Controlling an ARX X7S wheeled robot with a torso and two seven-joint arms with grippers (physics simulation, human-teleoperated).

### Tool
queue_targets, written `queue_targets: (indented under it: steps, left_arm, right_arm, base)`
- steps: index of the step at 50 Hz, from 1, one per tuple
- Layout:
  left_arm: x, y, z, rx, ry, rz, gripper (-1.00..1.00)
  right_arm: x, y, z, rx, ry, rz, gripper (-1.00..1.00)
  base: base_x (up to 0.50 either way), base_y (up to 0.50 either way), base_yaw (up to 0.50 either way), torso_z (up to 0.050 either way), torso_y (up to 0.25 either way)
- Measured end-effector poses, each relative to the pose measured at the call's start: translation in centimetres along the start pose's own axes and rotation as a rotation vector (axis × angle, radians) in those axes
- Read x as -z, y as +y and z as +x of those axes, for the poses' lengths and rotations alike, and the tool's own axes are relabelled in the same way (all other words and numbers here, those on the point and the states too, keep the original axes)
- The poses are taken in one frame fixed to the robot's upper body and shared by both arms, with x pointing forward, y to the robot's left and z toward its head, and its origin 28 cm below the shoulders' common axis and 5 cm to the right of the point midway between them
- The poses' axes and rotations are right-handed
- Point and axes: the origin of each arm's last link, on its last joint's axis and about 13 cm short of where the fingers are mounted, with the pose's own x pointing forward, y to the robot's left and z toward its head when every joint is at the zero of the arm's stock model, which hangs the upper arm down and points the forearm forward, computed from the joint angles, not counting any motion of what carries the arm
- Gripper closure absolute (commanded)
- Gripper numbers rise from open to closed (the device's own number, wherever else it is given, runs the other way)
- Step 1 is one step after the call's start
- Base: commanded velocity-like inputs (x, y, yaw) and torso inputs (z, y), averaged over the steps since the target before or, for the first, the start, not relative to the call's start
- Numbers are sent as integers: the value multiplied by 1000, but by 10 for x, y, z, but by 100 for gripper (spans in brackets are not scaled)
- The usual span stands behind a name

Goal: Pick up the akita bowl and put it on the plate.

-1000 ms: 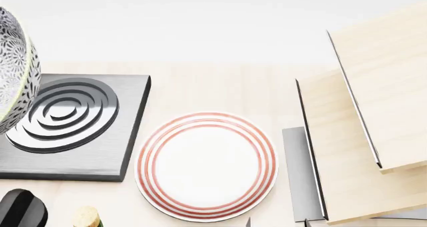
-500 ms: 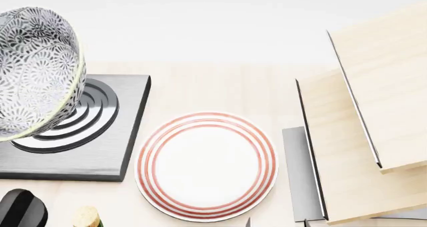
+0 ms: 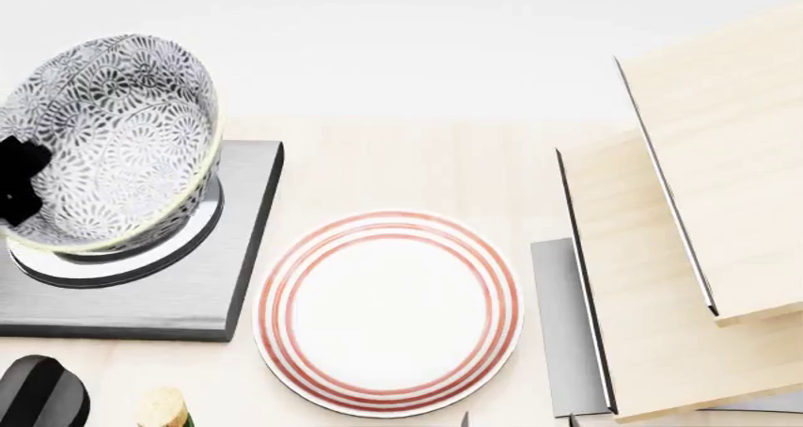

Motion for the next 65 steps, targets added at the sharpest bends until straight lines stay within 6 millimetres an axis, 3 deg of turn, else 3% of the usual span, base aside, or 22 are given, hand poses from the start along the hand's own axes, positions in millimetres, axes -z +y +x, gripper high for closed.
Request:
queue_targets:
  steps: [28, 65]
  left_arm:
    - [12, -21, 30, -65, 117, 138, 100]
    - [16, -41, 44, -79, 209, 235, 100]
  right_arm:
    - [1, 0, 0, -9, 5, 5, -100]
    - [3, 1, 0, -12, 12, 5, -100]
  base:
    - [0, 0, 0, 0, 0]
    - [0, 0, 0, 1, 1]
